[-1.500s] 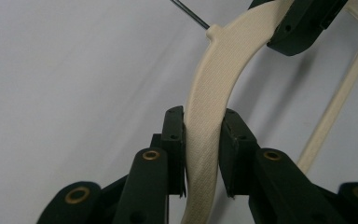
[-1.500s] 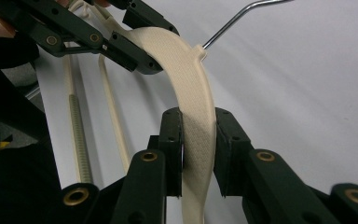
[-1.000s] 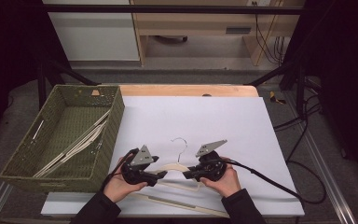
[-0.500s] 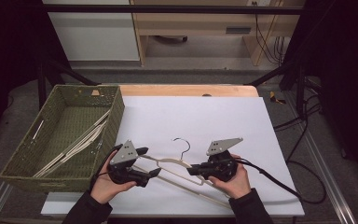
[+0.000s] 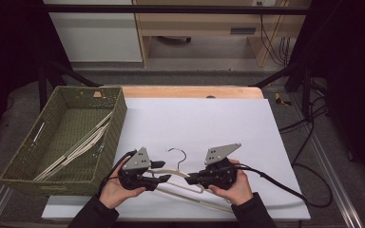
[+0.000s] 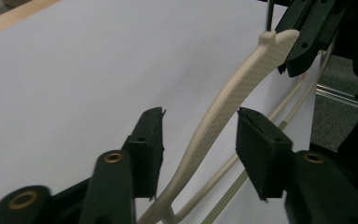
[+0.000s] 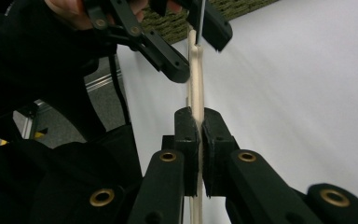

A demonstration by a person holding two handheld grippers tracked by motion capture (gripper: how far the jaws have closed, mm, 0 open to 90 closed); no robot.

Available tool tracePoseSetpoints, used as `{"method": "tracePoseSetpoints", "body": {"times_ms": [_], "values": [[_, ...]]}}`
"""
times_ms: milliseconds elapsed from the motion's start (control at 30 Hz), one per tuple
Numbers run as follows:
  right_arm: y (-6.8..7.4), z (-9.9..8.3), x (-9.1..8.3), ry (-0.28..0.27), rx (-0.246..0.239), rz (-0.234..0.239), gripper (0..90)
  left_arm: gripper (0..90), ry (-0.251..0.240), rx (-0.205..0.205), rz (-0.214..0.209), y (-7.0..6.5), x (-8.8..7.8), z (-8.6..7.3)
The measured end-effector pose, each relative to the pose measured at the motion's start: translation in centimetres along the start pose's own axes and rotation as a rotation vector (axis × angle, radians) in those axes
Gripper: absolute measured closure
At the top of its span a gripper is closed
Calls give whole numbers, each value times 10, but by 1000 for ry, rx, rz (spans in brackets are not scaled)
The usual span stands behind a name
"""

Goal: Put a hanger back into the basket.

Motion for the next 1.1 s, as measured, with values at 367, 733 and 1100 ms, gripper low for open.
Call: {"method": "tracePoseSetpoints", "body": {"times_ms": [367,733,1100], "values": [[1,1,-1,-14,-16,-1,852,717,44,78,34,-4,-2,-2],[-11,3,-4,-42,-46,-119,735,804,69,76,3,-13,1,-5],[-16,3,-7,-37,-51,-176,569,860,55,47,-73,-25,1,-2]]}}
Point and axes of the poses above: each handheld gripper's, and its own axes: x roughly forward along the jaws, z roughly out of its top, y roughly to its left, the point moved 9 cm from there along x, roughly forward along the jaws, and after that the axes turned 4 degrees about -x, right-handed, at the moved point
